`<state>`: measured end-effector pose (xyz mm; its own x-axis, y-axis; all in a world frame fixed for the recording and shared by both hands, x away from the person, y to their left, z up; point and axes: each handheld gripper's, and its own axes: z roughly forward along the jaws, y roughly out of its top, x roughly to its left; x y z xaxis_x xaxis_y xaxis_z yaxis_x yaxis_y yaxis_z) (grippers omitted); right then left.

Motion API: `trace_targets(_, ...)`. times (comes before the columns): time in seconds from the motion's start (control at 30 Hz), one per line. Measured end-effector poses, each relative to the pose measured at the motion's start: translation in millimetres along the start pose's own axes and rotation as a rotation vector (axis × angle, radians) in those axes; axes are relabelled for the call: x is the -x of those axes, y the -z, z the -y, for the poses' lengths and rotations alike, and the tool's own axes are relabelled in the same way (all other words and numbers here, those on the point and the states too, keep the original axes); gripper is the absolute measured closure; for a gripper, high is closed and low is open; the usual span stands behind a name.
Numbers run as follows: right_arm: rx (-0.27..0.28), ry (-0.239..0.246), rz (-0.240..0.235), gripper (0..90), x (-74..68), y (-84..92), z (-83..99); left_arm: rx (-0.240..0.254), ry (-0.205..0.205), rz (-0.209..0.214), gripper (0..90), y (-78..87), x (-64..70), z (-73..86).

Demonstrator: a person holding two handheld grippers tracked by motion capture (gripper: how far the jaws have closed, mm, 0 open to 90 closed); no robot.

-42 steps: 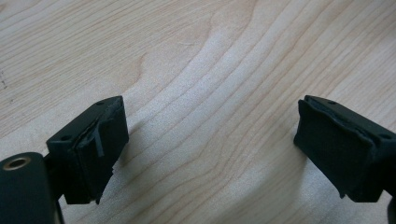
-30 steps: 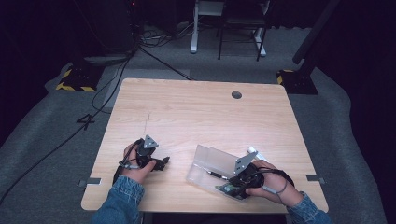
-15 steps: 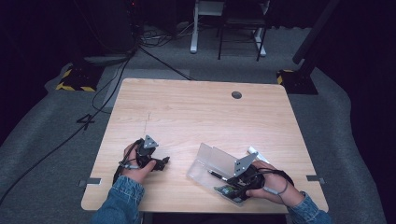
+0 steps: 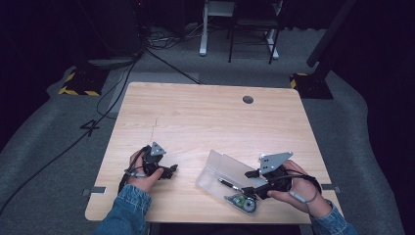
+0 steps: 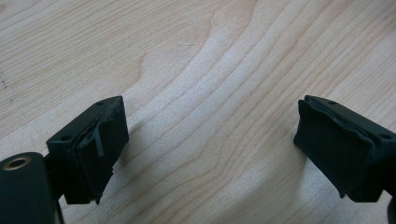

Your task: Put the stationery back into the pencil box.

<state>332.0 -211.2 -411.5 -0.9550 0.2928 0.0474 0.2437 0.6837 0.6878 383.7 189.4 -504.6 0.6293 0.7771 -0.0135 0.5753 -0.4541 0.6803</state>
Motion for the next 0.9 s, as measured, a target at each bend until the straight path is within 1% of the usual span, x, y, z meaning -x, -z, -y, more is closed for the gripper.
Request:
trace_targets(0.2,0.056,-0.012,0.061,45.5,2.8,21.4,-2.9,0.000,0.000,0.000,9.8,0.0,0.0,0.0)
trace_targets(0.23,0.064,-0.015,0.069,45.5,3.7,24.2,-3.1,-0.001,-0.007,-0.002,9.9,0.3,-0.4,-0.1)
trace_targets(0.4,0.099,-0.039,0.115,44.7,10.0,36.2,-1.9,-0.002,-0.002,0.004,9.9,0.7,0.9,0.6)
trace_targets(0.5,0.103,-0.054,0.154,42.9,15.4,40.6,1.3,-0.002,-0.002,0.004,9.9,0.7,0.9,0.6)
trace_targets(0.57,0.099,-0.067,0.201,42.7,20.9,43.5,4.9,-0.002,-0.002,0.004,9.8,0.8,1.0,0.7)
trace_targets(0.6,0.101,-0.077,0.218,42.7,24.1,45.1,6.8,-0.001,-0.001,0.004,9.8,0.8,1.2,0.8)
trace_targets(0.7,0.121,-0.113,0.241,42.7,32.8,50.3,12.5,-0.002,-0.003,0.005,9.9,0.8,1.0,0.7)
trace_targets(0.8,0.135,-0.135,0.256,41.8,38.4,53.2,16.7,-0.002,-0.003,0.005,9.8,0.8,1.0,0.7)
trace_targets(0.83,0.133,-0.139,0.265,41.5,40.5,53.8,18.5,-0.002,-0.003,0.005,9.9,0.8,1.0,0.7)
trace_targets(0.9,0.113,-0.148,0.300,41.2,46.1,53.9,23.1,-0.002,-0.003,0.005,9.8,0.8,1.0,0.7)
